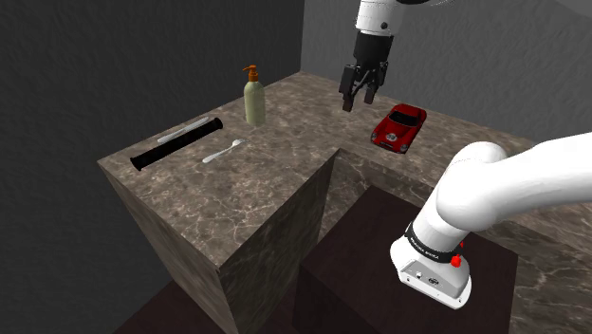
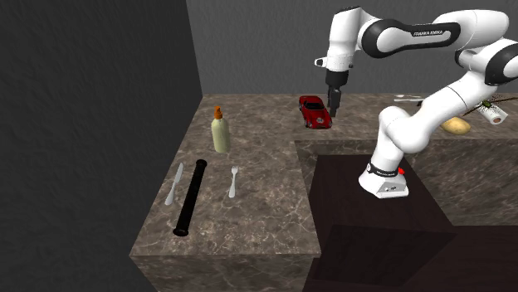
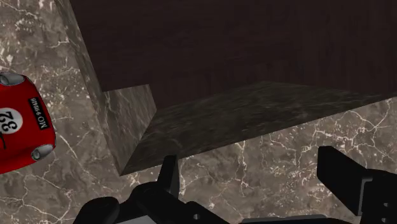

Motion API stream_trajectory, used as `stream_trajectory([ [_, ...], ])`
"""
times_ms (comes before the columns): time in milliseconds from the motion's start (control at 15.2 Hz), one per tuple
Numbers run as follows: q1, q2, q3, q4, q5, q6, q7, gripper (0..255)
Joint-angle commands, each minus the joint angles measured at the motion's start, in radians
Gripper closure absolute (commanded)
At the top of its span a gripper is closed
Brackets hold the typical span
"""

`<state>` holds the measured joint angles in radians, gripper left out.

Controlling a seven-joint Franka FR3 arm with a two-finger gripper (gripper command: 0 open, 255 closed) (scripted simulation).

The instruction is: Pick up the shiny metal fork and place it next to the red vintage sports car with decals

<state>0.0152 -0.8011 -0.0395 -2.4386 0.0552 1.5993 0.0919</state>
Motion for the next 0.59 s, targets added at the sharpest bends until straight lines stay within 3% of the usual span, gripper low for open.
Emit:
stream_trajectory([
  [0, 0.000, 0.000, 0.000, 0.000, 0.000, 0.000, 0.000, 0],
  [528, -0.022, 0.202, 0.176, 0.027, 0.129, 0.186, 0.362, 0],
])
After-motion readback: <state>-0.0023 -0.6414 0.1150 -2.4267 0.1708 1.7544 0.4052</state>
